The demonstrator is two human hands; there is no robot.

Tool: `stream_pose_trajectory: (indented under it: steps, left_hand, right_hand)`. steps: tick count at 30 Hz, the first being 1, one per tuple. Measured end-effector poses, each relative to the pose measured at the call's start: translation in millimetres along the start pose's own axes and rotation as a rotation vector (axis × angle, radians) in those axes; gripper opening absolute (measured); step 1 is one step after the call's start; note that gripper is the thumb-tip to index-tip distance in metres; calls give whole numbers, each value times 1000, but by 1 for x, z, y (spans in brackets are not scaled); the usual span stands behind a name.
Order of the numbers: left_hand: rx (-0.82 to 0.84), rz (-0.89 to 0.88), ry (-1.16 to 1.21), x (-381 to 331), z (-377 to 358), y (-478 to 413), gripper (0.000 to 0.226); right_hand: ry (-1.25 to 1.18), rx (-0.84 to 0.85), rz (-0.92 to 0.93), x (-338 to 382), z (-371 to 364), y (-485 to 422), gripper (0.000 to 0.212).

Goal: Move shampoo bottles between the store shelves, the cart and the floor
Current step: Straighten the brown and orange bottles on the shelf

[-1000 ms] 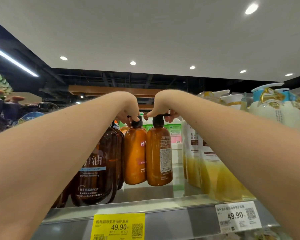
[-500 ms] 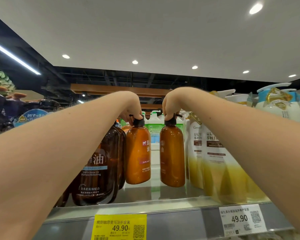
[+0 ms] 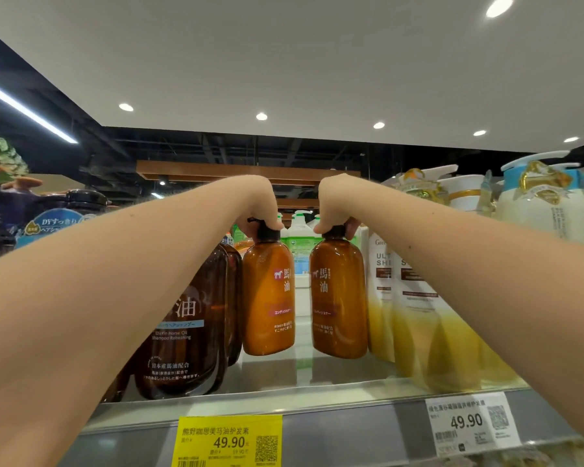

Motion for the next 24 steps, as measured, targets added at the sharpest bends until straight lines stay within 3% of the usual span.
stream_pose_trajectory:
  steps: [3,14,24]
  left_hand:
    - [49,-42,35,-6,-1,8,43]
    - [151,-41,68,-10,5,26,27]
    - [92,-75,-30,-15,2,30,41]
  right_hand:
    - [-156,86,-52,-5,-5,-10,46]
    - [-340,267,-63,-12,-12,-16,47]
    - [-304,175,-30,-1,-10,-9,47]
Point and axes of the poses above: each hand's wrist, its own y-axis away from the middle knuckle, its own z-axis out of the back of the hand, x = y × z, the point moved 7 cm from there along -y, towards the middle knuckle, and after that the axes turned 10 degrees about y, right-handed, at the moved point
